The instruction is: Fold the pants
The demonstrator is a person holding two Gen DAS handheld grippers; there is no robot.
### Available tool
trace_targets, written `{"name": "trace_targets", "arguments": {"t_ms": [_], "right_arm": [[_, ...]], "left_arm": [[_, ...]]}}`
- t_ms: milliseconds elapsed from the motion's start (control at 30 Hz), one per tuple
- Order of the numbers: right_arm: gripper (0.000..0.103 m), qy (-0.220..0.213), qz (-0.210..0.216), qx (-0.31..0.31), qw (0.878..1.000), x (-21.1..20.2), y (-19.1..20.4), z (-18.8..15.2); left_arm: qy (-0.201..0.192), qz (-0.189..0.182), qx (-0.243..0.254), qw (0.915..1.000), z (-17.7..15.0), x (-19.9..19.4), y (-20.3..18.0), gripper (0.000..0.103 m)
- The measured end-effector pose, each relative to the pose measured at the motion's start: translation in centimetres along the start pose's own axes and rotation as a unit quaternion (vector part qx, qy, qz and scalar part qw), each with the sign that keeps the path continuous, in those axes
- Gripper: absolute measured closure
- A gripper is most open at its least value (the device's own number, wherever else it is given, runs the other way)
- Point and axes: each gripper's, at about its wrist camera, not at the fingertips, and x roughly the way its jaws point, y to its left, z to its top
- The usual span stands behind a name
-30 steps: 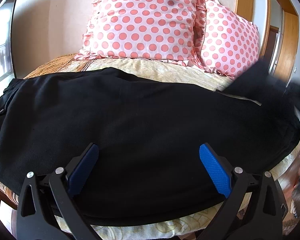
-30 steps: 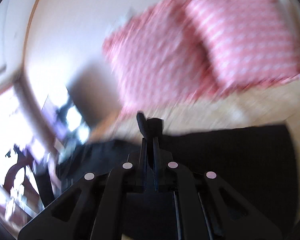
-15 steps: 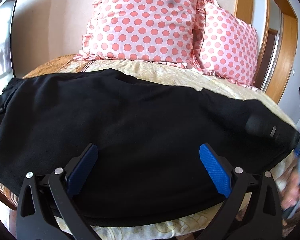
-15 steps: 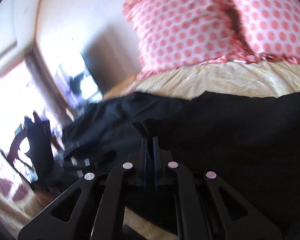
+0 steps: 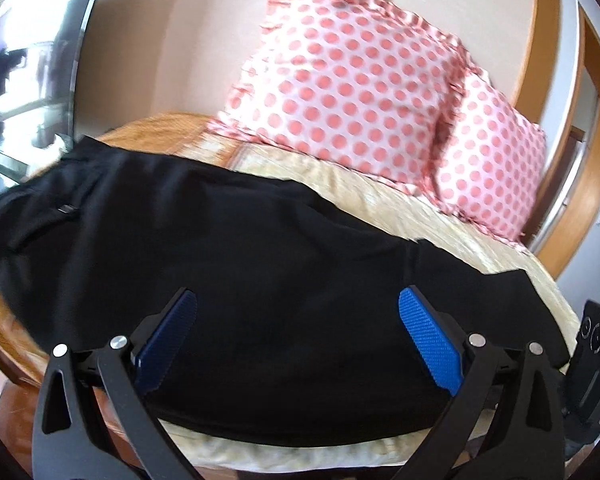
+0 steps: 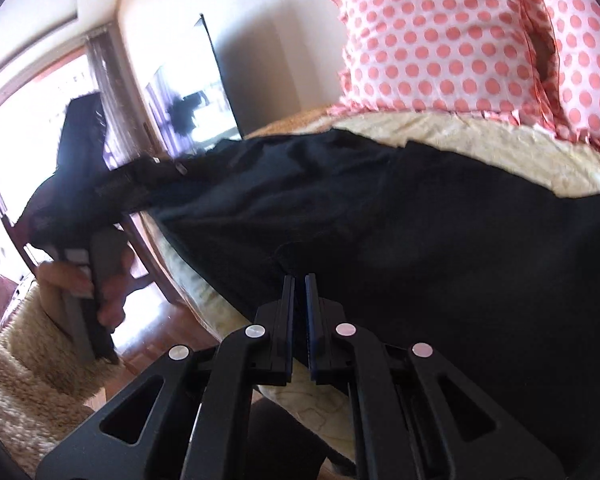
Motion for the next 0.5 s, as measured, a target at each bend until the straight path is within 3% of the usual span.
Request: {"name": "trace_targets", "arguments": {"t_ms": [67, 133, 167, 200, 267, 300, 367, 500], "right_arm": [[0.092, 0.005, -0.014, -0.015, 1.000, 0.1, 0.5, -0.2], [0.080, 0.013, -0.016, -0.030, 0.999, 0.1, 1.1, -0.2], [0.067, 0.016, -0.005, -0.030, 0.999, 0.0, 1.3, -0.1], [0.060, 0.017, 0.006, -0.029, 0.999, 0.0, 1.3, -0.2], [0.060, -0.002, 0.024, -0.028, 0.999, -0.9, 1.5, 0.3], [0.060, -0.016, 0.014, -0.030, 0.999, -1.2, 1.5, 0.6], [0.060, -0.037, -0.031, -0.035, 0.998, -1.4, 1.2, 1.3], [0.060, -0.028, -0.106, -0.025, 0.994, 0.2, -0.1, 2.3]], "left_arm": [[-0.009, 0.017, 0.000, 0.9998, 0.3, -0.5, 0.6, 0.002], [-0.020, 0.033, -0.004, 0.9993, 0.8, -1.1, 1.5, 0.002], [-0.024, 0.038, -0.007, 0.9989, 1.0, -1.4, 1.9, 0.002], [-0.031, 0.046, -0.012, 0.9984, 1.2, -1.8, 2.5, 0.002], [-0.039, 0.057, -0.019, 0.9974, 1.4, -2.3, 3.2, 0.002], [-0.045, 0.064, -0.023, 0.9967, 1.5, -2.6, 3.7, 0.002], [-0.052, 0.077, -0.030, 0.9952, 1.6, -3.1, 4.4, 0.002], [-0.056, 0.096, -0.046, 0.9928, 1.7, -3.8, 5.7, 0.002]]}}
